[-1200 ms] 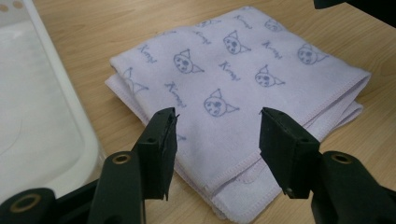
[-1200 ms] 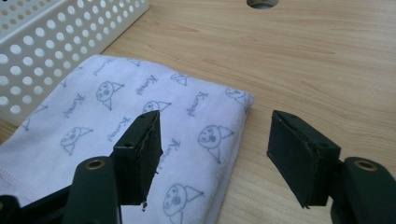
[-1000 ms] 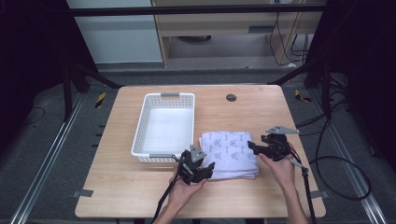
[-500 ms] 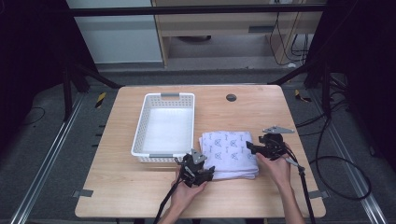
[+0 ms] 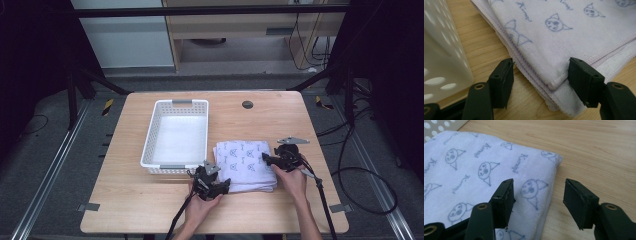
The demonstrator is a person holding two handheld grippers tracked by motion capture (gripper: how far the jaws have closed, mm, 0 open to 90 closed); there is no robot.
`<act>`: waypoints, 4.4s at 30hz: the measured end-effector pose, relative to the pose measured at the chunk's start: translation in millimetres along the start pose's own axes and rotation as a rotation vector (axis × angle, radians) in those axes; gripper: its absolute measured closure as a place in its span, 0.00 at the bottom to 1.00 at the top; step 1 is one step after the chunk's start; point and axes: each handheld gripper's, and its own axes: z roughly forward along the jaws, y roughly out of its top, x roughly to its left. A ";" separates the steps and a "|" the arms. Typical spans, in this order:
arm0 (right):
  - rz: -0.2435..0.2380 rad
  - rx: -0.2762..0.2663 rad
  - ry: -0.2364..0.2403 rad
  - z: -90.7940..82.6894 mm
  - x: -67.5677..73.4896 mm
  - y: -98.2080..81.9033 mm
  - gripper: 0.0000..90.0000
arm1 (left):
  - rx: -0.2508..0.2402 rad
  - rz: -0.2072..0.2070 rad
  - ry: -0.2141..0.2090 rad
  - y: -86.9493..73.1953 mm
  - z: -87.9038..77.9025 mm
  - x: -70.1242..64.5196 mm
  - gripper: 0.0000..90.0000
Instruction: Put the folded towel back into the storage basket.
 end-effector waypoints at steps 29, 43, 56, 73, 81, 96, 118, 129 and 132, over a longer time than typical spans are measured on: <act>0.124 0.055 0.104 13.7 -7.2 -9.2 0.67 | -0.005 -0.033 -0.062 0.9 4.3 -1.1 0.62; 0.168 0.040 0.115 11.5 -4.4 -9.7 0.82 | -0.007 -0.064 -0.094 2.5 3.2 3.2 0.81; 0.105 -0.006 0.115 -11.8 0.7 0.0 0.84 | -0.060 -0.038 -0.107 6.7 -8.3 -2.0 0.84; 0.062 -0.125 0.135 -62.1 9.9 15.1 0.84 | -0.128 0.072 -0.119 33.0 -51.4 -18.1 0.85; 0.053 -0.184 0.143 -75.2 18.2 22.2 0.84 | -0.140 0.089 -0.117 42.6 -66.9 -13.1 0.85; 0.018 -0.225 0.116 -85.3 35.5 30.0 0.84 | -0.135 0.129 -0.110 51.1 -83.7 -7.6 0.85; -0.034 -0.265 0.102 -87.7 71.6 52.1 0.83 | -0.178 0.138 -0.084 55.5 -112.8 13.1 0.85; -0.063 -0.256 0.114 -69.6 98.0 69.5 0.83 | -0.193 0.114 -0.066 49.9 -123.4 40.1 0.85; -0.073 -0.252 0.118 -65.3 105.6 75.0 0.83 | -0.202 0.106 -0.062 47.7 -127.2 47.6 0.85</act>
